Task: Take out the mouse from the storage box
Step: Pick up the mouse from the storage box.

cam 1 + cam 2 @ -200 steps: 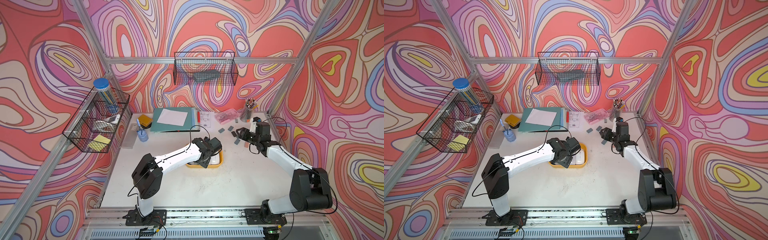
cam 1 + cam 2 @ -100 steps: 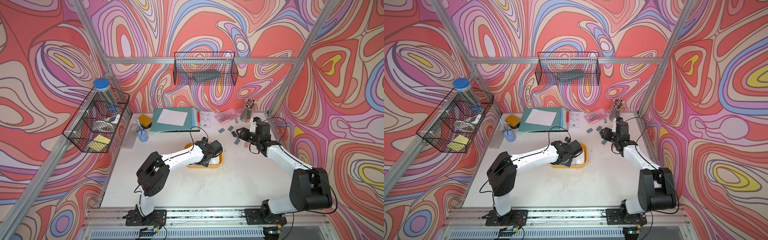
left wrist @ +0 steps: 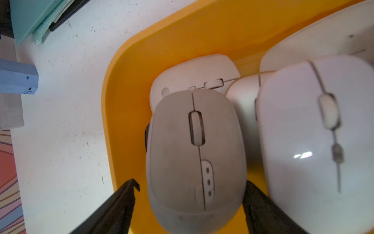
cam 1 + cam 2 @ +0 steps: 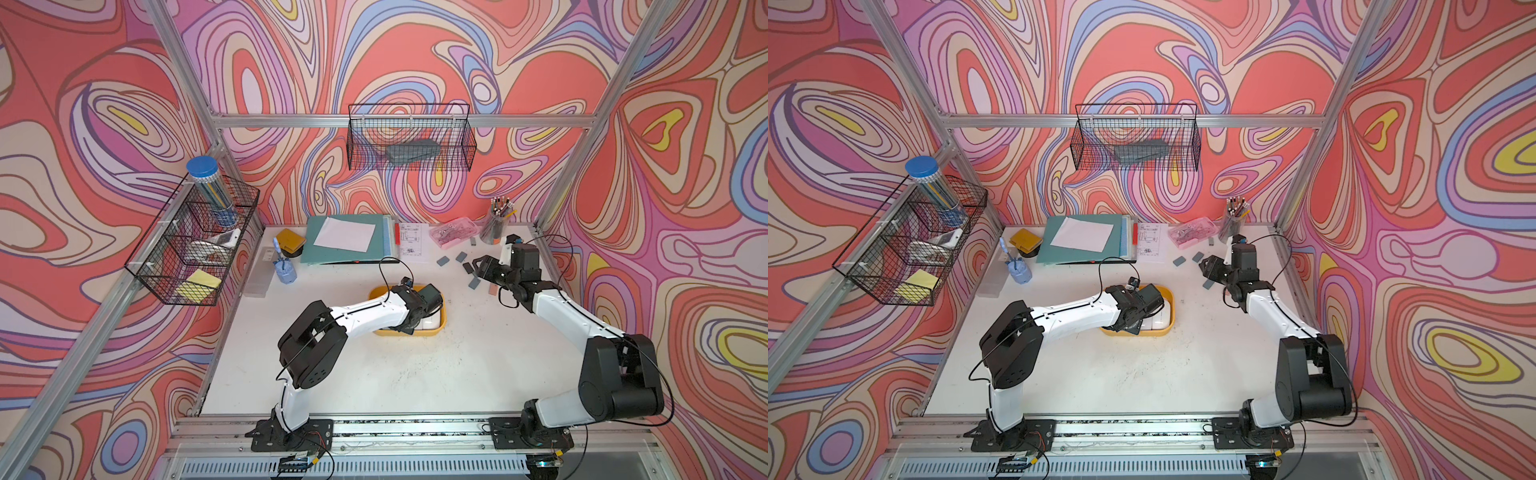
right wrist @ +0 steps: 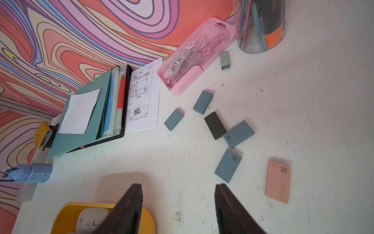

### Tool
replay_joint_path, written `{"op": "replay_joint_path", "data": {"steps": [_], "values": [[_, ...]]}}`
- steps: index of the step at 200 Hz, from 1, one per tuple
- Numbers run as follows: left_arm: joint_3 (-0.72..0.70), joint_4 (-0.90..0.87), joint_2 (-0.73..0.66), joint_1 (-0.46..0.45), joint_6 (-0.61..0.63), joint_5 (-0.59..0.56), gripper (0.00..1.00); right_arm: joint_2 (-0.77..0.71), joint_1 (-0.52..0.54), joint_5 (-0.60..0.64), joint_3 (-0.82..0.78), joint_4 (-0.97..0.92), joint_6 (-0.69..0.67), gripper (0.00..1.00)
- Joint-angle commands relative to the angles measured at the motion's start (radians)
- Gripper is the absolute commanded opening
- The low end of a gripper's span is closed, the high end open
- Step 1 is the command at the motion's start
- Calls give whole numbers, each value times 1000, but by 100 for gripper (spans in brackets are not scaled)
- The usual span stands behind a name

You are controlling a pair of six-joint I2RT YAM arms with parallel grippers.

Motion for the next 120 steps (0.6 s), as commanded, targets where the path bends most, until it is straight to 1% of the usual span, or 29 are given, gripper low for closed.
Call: {"op": "replay_joint_path", "data": {"steps": [1, 16, 44, 62, 88, 120], "values": [[-34, 39, 11, 19, -2, -10, 78, 14, 5, 10, 17, 0, -10, 59], [-32, 53, 21, 27, 9, -4, 73, 14, 5, 10, 17, 1, -9, 59], [-22, 52, 12, 28, 18, -4, 53, 14, 6, 12, 17, 1, -10, 58], [-29, 54, -14, 28, 31, -8, 46, 17, 5, 9, 17, 3, -9, 58], [-34, 51, -53, 28, 51, 3, 38, 18, 5, 4, 17, 6, -8, 57], [-50, 50, -131, 28, 59, 21, 37, 13, 5, 4, 16, 6, -8, 57]]}}
